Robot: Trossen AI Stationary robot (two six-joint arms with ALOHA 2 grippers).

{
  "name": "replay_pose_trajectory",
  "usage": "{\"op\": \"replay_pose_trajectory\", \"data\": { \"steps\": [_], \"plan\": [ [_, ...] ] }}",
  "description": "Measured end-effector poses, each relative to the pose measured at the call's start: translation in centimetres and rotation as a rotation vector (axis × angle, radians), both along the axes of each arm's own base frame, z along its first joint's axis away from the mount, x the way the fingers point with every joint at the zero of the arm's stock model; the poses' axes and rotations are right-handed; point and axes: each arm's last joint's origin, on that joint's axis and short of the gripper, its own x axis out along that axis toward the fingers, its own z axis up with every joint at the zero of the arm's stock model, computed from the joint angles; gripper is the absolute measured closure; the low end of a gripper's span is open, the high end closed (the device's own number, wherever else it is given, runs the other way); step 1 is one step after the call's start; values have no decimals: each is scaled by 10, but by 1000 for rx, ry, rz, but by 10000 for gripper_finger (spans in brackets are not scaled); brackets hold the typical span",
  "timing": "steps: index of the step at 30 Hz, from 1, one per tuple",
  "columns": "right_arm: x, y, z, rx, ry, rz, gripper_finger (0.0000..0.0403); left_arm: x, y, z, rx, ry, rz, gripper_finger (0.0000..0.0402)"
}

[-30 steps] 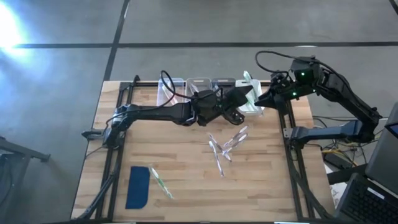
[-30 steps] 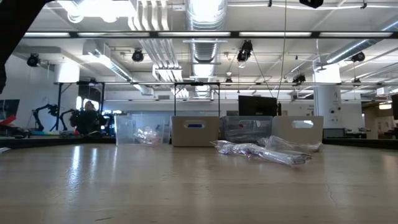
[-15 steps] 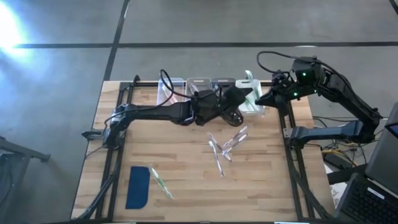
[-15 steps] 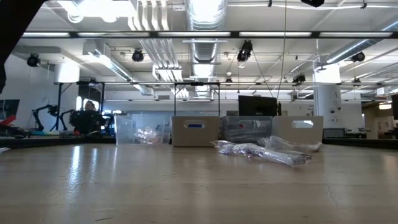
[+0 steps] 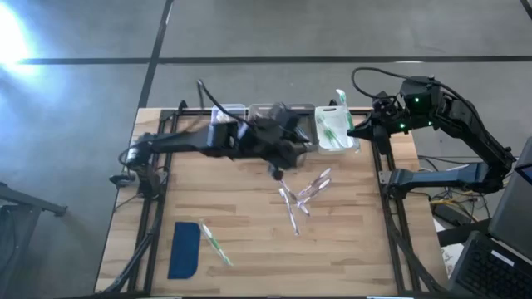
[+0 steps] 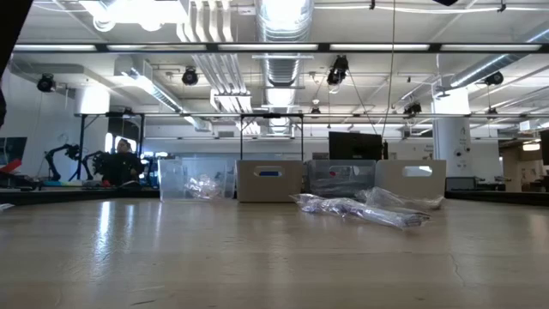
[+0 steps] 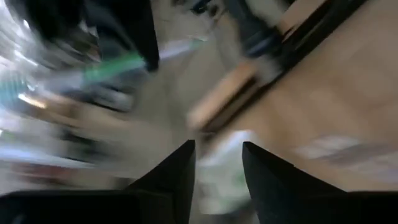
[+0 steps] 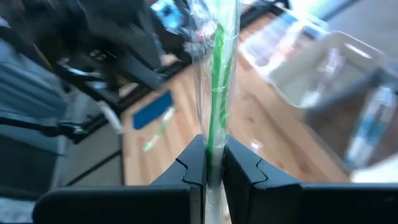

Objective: Pick & Place Toothbrushes
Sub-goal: Put the green toothbrush into the white bin

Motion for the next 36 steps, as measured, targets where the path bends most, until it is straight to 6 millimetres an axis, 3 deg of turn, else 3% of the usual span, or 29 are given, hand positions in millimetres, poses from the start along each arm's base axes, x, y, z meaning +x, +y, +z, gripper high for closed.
{"op": "replay_pose_trajectory", "data": {
  "steps": [4,9,15,21,28,36],
  "plan": [
    [-4,-1,-6,-38,93,-72,381,-33,15,9,-393,34,54,260],
    [-8,-4,-13,-94,194,-177,381,-69,26,6,-597,102,190,264],
    [-8,-7,-18,-132,286,-267,381,-108,23,11,-691,-7,189,274],
    [9,-24,-36,-111,492,-341,381,-144,20,5,-779,-205,128,278],
    [36,-59,-61,-65,663,-366,381,-175,18,-24,-842,-371,81,278],
    [48,-111,-97,62,798,-348,381,-198,17,-51,-856,-562,14,278]
  ]
}}
